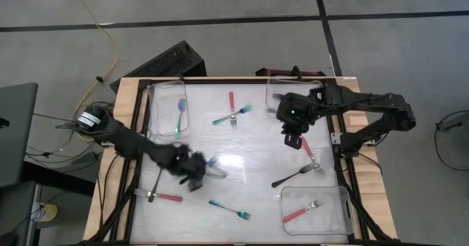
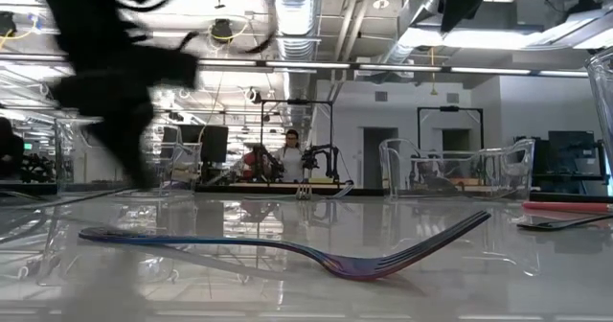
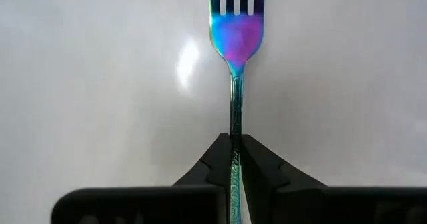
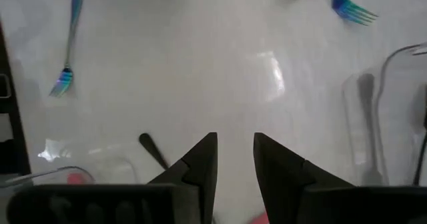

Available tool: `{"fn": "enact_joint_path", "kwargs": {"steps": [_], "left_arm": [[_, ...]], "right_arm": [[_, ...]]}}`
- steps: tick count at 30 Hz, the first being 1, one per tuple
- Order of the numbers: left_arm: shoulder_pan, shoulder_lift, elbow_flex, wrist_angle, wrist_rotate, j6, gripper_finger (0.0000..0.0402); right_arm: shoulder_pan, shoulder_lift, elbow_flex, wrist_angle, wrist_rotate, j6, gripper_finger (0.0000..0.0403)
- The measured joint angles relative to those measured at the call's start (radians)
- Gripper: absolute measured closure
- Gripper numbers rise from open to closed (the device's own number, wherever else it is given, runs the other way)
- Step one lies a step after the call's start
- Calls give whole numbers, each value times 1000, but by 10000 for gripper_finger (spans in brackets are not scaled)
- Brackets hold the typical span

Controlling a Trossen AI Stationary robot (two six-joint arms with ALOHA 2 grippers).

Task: Sort silverware by color (type)
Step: Put the blue fork into the left transparent bin

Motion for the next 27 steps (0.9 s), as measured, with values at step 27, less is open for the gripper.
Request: {"fn": "enact_joint_path", "kwargs": {"steps": [27], "left_arm": [[583,-216,341,21,222,742,399]], "right_arm": [[293,1,-1,171,164,238,281]]}}
